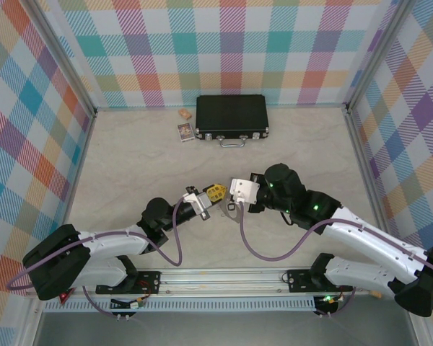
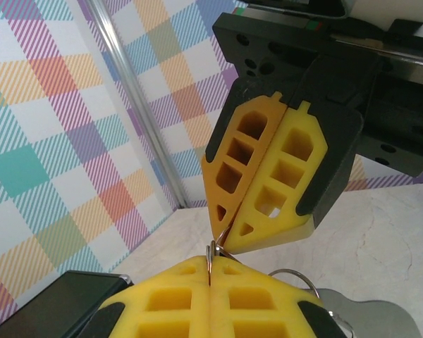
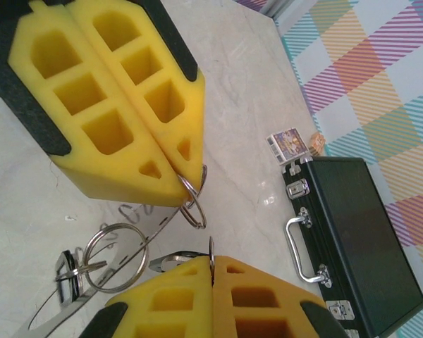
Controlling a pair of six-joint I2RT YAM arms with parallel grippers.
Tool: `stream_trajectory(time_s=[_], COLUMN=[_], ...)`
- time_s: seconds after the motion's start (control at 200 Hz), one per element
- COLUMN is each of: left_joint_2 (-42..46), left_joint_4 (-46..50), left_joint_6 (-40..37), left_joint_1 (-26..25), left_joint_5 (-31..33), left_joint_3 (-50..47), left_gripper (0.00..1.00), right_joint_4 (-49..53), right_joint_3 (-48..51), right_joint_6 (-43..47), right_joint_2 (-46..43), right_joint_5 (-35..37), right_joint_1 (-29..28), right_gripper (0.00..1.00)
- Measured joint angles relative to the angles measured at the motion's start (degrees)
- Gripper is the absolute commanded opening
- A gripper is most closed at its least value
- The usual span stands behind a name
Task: Put the keys on the keyring
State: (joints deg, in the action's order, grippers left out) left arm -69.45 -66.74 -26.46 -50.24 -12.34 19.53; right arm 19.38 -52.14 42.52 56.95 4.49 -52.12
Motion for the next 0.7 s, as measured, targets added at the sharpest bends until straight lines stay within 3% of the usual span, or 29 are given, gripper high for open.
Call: stream_trajectory(time_s=[0.7], left_joint_2=[0.0], left_joint_4=[0.8], left_joint_6=[-0.2], left_joint_1=[0.0], left_joint_5=[0.0], left_joint_3=[0.0], left_gripper=[0.00], right_joint_4=[0.0], right_joint_3=[0.0], right_joint_6=[-0.2], right_joint_2=[0.0], right_joint_5=[0.0], right_joint_1=[-0.4], right_gripper=[0.00])
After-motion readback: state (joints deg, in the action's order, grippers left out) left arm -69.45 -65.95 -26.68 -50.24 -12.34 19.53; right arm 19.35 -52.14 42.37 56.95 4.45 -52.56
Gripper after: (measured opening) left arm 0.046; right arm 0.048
